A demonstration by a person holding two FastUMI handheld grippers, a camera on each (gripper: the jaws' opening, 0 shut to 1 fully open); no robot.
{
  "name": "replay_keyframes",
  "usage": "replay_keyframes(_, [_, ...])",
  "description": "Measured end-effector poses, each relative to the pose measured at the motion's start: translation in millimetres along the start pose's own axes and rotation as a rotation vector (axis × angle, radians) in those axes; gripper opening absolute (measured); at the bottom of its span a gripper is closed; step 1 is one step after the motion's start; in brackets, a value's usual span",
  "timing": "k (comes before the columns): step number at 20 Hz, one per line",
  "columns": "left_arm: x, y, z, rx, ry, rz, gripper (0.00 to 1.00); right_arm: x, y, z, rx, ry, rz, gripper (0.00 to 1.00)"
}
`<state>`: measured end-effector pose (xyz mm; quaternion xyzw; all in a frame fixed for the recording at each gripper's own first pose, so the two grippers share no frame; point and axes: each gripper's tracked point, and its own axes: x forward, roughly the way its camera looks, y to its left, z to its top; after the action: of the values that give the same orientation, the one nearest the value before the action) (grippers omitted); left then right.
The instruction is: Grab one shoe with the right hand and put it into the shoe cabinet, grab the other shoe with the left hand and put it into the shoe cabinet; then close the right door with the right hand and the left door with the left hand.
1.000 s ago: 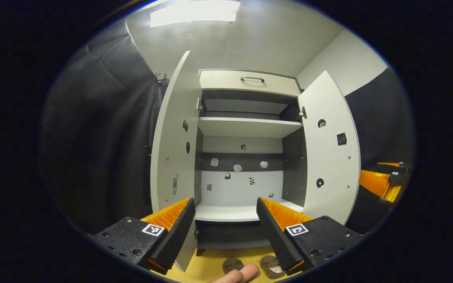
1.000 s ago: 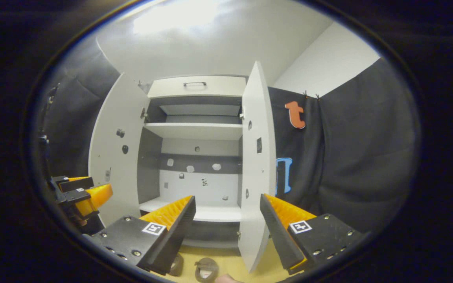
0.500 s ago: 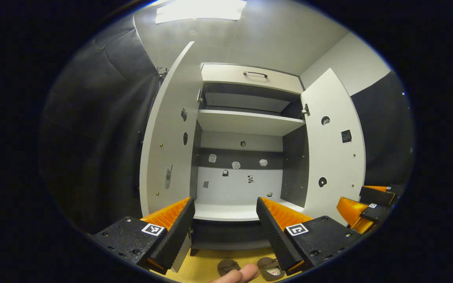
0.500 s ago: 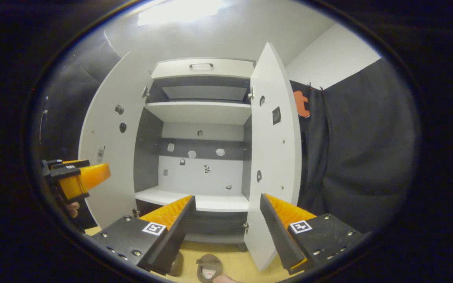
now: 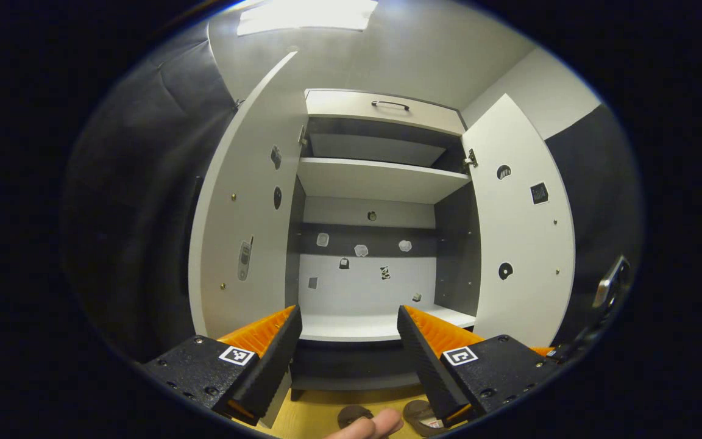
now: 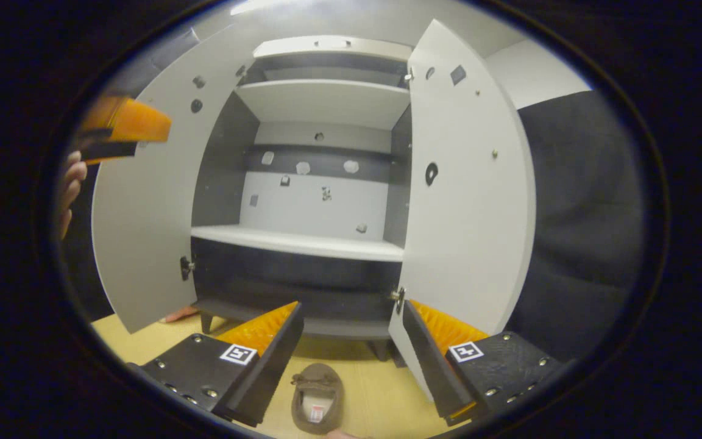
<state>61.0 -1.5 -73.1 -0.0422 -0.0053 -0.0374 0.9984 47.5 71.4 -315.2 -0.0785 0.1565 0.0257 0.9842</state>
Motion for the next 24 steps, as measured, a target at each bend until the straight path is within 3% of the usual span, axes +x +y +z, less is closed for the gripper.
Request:
replay_keyframes(6, [27.8, 8.9, -31.6, -0.033, 0.026, -0.018, 0.97, 14.4, 33.7, -124.4, 0.045, 0.27, 0.084, 0.99])
replay_keyframes(9, [41.0, 16.2, -39.8, 0.002, 0.038, -0.022, 0.96, 10.3, 55.4, -181.8, 0.111, 0.433, 0.137, 0.95])
replay_keyframes(10, [43.4, 19.2, -43.5, 0.015, 0.045, -0.021, 0.96, 7.6, 62.9, -195.9, 0.158, 0.474, 0.149, 0.78])
replay_keyframes(11, [45.8, 21.0, -43.3, 0.029, 0.043, -0.028, 0.97, 9.4, 72.9, -201.3, 0.188, 0.498, 0.183, 0.72])
replay_keyframes(14, [51.8, 24.6, -45.7, 0.014, 0.043, -0.021, 0.96, 29.2, 80.5, -201.8, 0.17, 0.483, 0.183, 0.74])
replay_keyframes(17, [54.7, 18.3, -50.8, 0.029, 0.055, -0.063, 0.96, 40.9, 91.8, -215.6, 0.122, 0.525, 0.181, 0.71])
replay_keyframes(19, [60.2, 20.4, -54.7, 0.032, 0.065, -0.072, 0.96, 56.9, 97.1, -220.0, 0.094, 0.523, 0.18, 0.75])
replay_keyframes(20, [63.8, 23.5, -58.9, 0.035, 0.073, -0.061, 0.96, 55.6, 85.2, -219.8, 0.074, 0.532, 0.127, 0.52])
replay_keyframes(22, [71.2, 25.3, -68.6, 0.05, 0.102, -0.059, 0.96, 63.8, 93.6, -234.6, 0.108, 0.574, 0.159, 0.05])
replay_keyframes(24, [78.8, 27.4, -76.4, 0.047, 0.124, -0.059, 0.96, 64.5, 94.0, -225.4, 0.091, 0.536, 0.209, 0.08])
